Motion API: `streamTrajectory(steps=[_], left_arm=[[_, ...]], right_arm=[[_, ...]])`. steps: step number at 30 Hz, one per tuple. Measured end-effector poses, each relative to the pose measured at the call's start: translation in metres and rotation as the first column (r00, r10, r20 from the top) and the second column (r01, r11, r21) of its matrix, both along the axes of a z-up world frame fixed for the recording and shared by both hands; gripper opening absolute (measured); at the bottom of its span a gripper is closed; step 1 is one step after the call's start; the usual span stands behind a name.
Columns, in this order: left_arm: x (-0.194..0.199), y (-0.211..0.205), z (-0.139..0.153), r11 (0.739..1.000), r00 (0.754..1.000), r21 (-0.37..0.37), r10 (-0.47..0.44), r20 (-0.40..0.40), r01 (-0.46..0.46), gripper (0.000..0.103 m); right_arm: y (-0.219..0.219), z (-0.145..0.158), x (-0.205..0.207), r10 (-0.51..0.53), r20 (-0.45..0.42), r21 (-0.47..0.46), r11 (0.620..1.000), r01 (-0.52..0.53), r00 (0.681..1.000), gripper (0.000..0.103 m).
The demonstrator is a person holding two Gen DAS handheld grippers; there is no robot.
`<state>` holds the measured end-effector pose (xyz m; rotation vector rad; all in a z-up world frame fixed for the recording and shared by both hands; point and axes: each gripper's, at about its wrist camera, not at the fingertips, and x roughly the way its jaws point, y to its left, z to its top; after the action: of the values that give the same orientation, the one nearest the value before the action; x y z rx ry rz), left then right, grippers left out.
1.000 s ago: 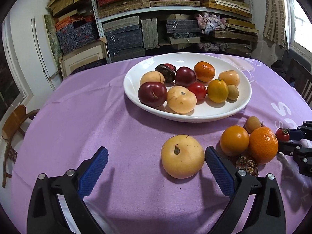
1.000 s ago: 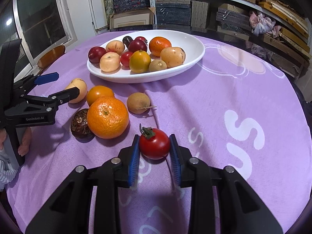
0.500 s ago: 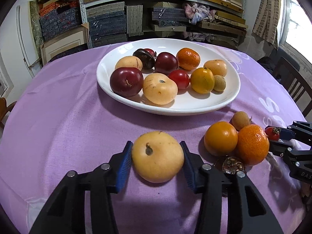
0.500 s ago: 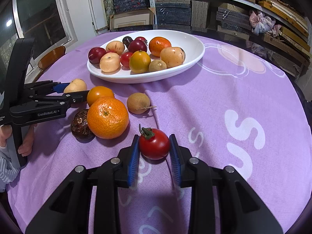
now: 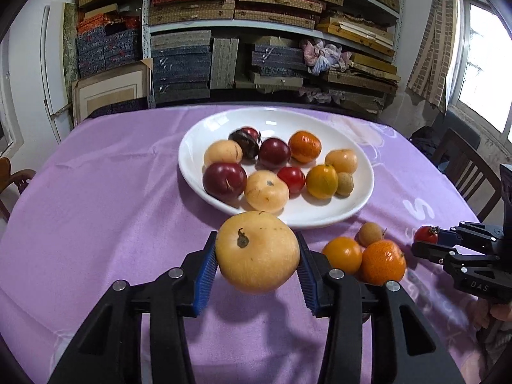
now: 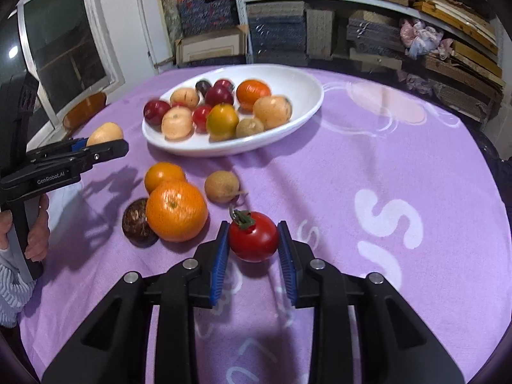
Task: Organize fruits
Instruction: 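Lower the apple and tomato onto the white plate and open both tools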
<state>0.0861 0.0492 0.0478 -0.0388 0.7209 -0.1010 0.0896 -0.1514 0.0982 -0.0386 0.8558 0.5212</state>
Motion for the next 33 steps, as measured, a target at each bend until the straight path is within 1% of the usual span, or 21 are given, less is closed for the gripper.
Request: streamTrajectory(steps=[3, 5, 7, 9, 12, 14, 16, 18, 19, 20, 22, 24, 25, 27, 28, 29, 30, 31, 33], left_arm=[[0.016, -0.002, 0.025, 0.999, 0.999, 0.045, 0.006, 0.032, -0.007, 0.046], [0.036, -0.005, 0.037, 0.998, 0.999, 0.066, 0.009, 0.031, -0.011, 0.046], [0.059, -0.006, 0.043, 0.998, 1.000, 0.052, 0.017, 0.013, -0.018, 0.046], [0.083, -0.006, 0.043, 0.999, 0.999, 0.027, 0.028, -0.021, -0.027, 0.046], [0.110, -0.006, 0.031, 0.999, 0.996, -0.004, 0.049, -0.078, -0.049, 0.046], [0.116, -0.007, 0.021, 0.999, 0.994, -0.012, 0.044, -0.101, -0.045, 0.046], [0.118, -0.010, 0.012, 0.999, 0.993, -0.003, 0.041, -0.108, -0.042, 0.048], [0.119, -0.011, 0.009, 0.999, 0.994, 0.008, 0.040, -0.103, -0.040, 0.054], [0.119, -0.011, 0.008, 0.999, 0.994, 0.013, 0.046, -0.096, -0.045, 0.067], [0.119, -0.011, 0.009, 0.999, 0.995, 0.010, 0.052, -0.085, -0.052, 0.081], [0.121, -0.009, 0.011, 0.997, 0.995, 0.009, 0.077, -0.069, -0.076, 0.090], [0.120, -0.006, 0.016, 0.996, 0.994, -0.018, 0.080, -0.069, -0.082, 0.090], [0.118, -0.004, 0.018, 0.996, 0.994, -0.034, 0.083, -0.069, -0.086, 0.090], [0.106, 0.003, 0.026, 0.994, 0.994, -0.065, 0.089, -0.063, -0.093, 0.090], [0.097, 0.006, 0.029, 0.993, 0.995, -0.074, 0.085, -0.059, -0.090, 0.092], [0.086, 0.008, 0.032, 0.993, 0.995, -0.080, 0.081, -0.054, -0.085, 0.095], [0.072, 0.009, 0.034, 0.994, 0.996, -0.080, 0.076, -0.044, -0.080, 0.096], [0.059, 0.009, 0.035, 0.994, 0.997, -0.075, 0.071, -0.036, -0.074, 0.097], [0.033, 0.005, 0.031, 0.997, 0.998, -0.054, 0.060, -0.033, -0.061, 0.099]], right_arm=[[-0.010, 0.030, 0.004, -0.051, 0.081, 0.051, 0.998, 0.047, 0.995, 0.029], [-0.003, 0.046, 0.018, -0.057, 0.108, 0.033, 0.998, 0.054, 0.993, 0.029], [0.011, 0.057, 0.037, -0.045, 0.110, 0.015, 0.999, 0.043, 0.993, 0.029], [0.030, 0.064, 0.060, -0.029, 0.110, -0.007, 1.000, 0.030, 0.994, 0.029], [0.054, 0.065, 0.099, -0.035, 0.098, -0.021, 0.999, 0.038, 0.995, 0.029], [0.065, 0.057, 0.128, -0.059, 0.065, -0.025, 0.998, 0.061, 0.996, 0.029], [0.073, 0.046, 0.151, -0.070, 0.022, -0.040, 0.997, 0.071, 0.997, 0.029], [0.077, 0.033, 0.168, -0.083, -0.022, -0.039, 0.996, 0.082, 0.996, 0.030], [0.076, 0.027, 0.173, -0.086, -0.042, -0.027, 0.996, 0.084, 0.995, 0.032], [0.075, 0.024, 0.177, -0.092, -0.052, -0.009, 0.996, 0.092, 0.994, 0.040], [0.071, 0.022, 0.177, -0.090, -0.061, 0.029, 0.995, 0.092, 0.994, 0.046], [0.068, 0.028, 0.168, -0.080, -0.041, 0.044, 0.996, 0.082, 0.996, 0.046], [0.065, 0.035, 0.161, -0.075, -0.023, 0.051, 0.996, 0.076, 0.997, 0.049], [0.054, 0.052, 0.143, -0.071, 0.022, 0.075, 0.995, 0.070, 0.997, 0.062], [0.047, 0.060, 0.130, -0.075, 0.050, 0.084, 0.994, 0.071, 0.996, 0.074], [0.037, 0.071, 0.113, -0.084, 0.092, 0.094, 0.993, 0.075, 0.992, 0.082], [0.030, 0.078, 0.096, -0.091, 0.132, 0.101, 0.992, 0.078, 0.987, 0.086], [0.022, 0.082, 0.077, -0.103, 0.169, 0.107, 0.991, 0.085, 0.980, 0.094], [0.006, 0.085, 0.044, -0.127, 0.216, 0.118, 0.988, 0.103, 0.968, 0.098]])
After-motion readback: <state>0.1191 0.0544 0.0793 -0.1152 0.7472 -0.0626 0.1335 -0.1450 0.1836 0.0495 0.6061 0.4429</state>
